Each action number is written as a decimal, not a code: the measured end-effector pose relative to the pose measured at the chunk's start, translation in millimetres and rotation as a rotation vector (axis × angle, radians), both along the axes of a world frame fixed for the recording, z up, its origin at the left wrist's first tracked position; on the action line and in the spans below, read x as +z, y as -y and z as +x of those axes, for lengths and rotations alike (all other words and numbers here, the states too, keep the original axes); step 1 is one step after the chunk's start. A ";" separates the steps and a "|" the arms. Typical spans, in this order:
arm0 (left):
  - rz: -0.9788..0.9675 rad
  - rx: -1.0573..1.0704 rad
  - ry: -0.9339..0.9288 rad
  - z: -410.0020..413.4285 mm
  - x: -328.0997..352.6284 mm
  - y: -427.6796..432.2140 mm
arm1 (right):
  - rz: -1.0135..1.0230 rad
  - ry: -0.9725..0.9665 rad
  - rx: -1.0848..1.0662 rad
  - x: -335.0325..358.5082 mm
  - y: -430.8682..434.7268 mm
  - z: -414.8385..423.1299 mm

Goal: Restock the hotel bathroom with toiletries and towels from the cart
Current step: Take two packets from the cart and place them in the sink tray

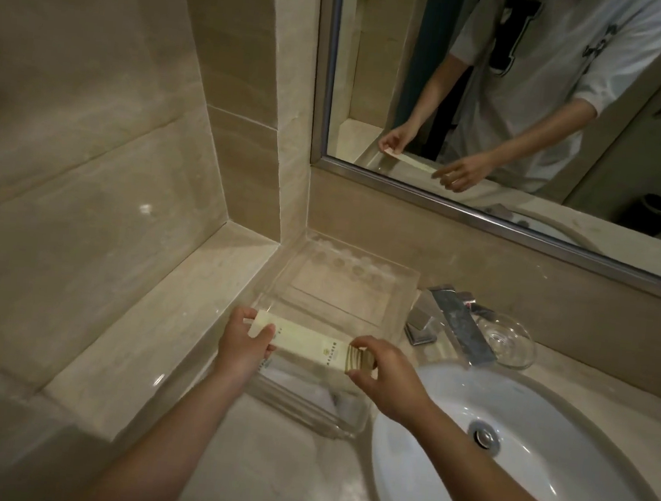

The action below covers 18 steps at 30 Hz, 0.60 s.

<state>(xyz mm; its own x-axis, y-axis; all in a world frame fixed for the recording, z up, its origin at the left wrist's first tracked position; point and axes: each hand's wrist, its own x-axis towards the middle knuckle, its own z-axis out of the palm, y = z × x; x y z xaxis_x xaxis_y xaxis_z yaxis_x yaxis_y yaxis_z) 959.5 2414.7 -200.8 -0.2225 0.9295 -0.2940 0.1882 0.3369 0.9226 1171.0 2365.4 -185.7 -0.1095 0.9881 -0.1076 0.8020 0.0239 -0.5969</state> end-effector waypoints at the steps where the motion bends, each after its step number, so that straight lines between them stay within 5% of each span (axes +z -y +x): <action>1: 0.002 -0.013 -0.029 -1.0 -7.3 -2.1 | -0.007 0.027 -0.008 -6.3 -2.1 -2.2; 10: 0.092 -0.247 -0.358 -3.4 -50.9 -19.9 | 0.037 0.399 0.031 -49.7 -19.5 -13.3; 18: 0.118 -0.364 -0.488 1.7 -61.9 -27.1 | 0.012 0.462 0.010 -64.0 -19.4 -7.4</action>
<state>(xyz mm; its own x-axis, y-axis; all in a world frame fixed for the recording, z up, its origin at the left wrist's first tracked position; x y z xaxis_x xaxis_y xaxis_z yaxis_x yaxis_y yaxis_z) 961.2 2441.8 -262.7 0.0319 0.9912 -0.1284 0.6816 0.0724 0.7281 1163.5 2384.9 -249.8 -0.0623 0.9888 -0.1359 0.9836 0.0378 -0.1761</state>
